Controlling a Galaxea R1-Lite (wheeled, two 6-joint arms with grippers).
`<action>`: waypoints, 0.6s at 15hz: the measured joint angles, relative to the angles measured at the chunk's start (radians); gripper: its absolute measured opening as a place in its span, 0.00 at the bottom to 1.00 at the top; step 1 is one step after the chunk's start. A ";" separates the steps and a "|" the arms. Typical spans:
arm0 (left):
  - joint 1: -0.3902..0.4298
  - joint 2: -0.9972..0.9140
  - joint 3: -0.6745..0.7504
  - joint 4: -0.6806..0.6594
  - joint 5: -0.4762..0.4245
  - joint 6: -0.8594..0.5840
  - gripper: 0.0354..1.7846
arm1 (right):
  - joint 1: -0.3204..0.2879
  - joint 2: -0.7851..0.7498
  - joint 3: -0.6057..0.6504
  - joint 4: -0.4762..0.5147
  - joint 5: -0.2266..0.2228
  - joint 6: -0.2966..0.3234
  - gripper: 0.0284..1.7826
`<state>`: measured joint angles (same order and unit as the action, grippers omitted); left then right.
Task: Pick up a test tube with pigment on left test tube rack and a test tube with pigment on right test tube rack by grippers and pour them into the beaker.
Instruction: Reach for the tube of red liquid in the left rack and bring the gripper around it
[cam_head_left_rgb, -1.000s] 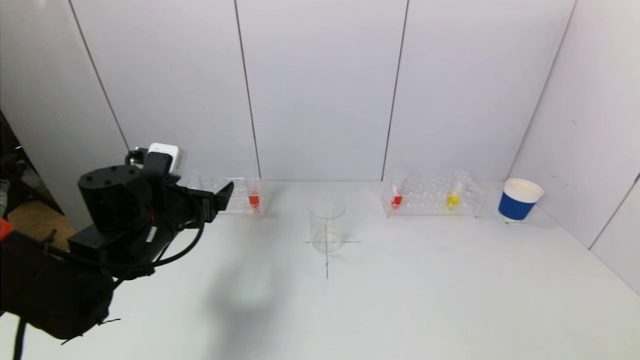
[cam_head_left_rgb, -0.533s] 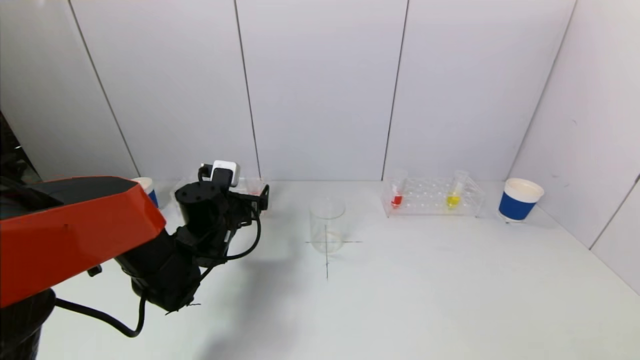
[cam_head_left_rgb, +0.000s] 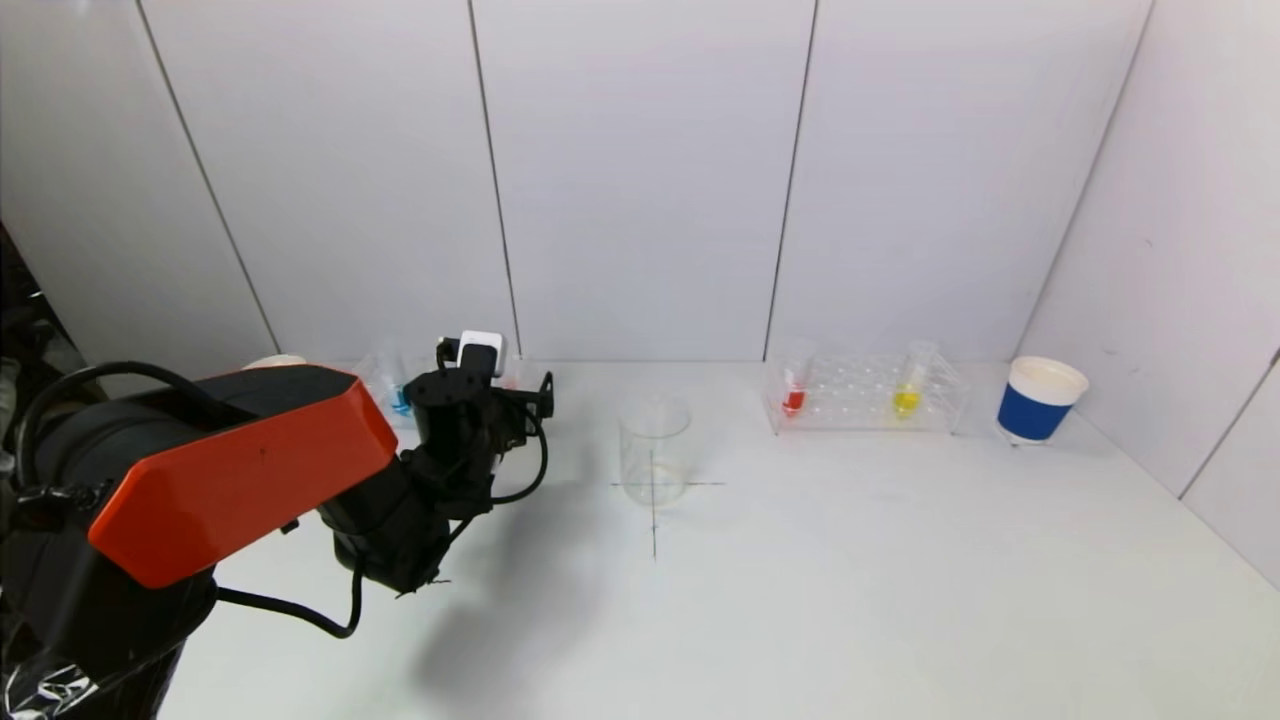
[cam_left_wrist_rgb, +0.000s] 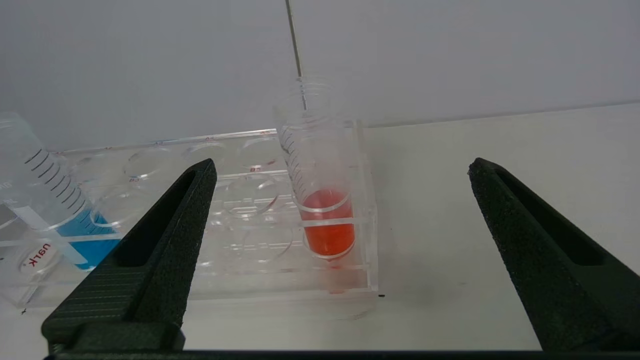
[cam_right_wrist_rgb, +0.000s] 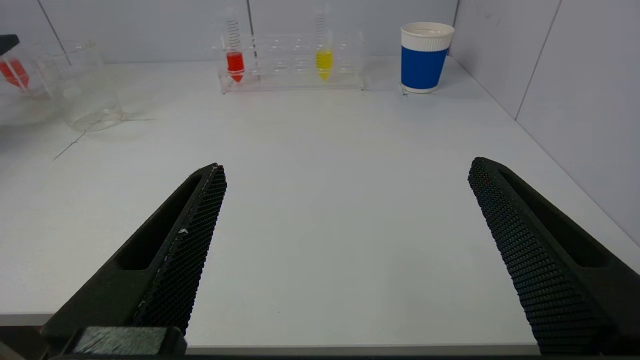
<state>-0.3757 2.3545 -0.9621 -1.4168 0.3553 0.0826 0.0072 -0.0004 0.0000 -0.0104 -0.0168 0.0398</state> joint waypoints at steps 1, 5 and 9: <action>0.002 0.008 -0.005 0.000 0.000 0.000 0.99 | 0.000 0.000 0.000 0.000 0.000 0.000 0.99; 0.019 0.028 -0.034 0.018 0.000 -0.002 0.99 | 0.000 0.000 0.000 0.000 0.000 0.000 0.99; 0.033 0.047 -0.072 0.039 0.000 -0.002 0.99 | 0.000 0.000 0.000 0.000 0.000 0.000 0.99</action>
<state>-0.3426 2.4011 -1.0343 -1.3779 0.3553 0.0802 0.0072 -0.0004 0.0000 -0.0104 -0.0168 0.0398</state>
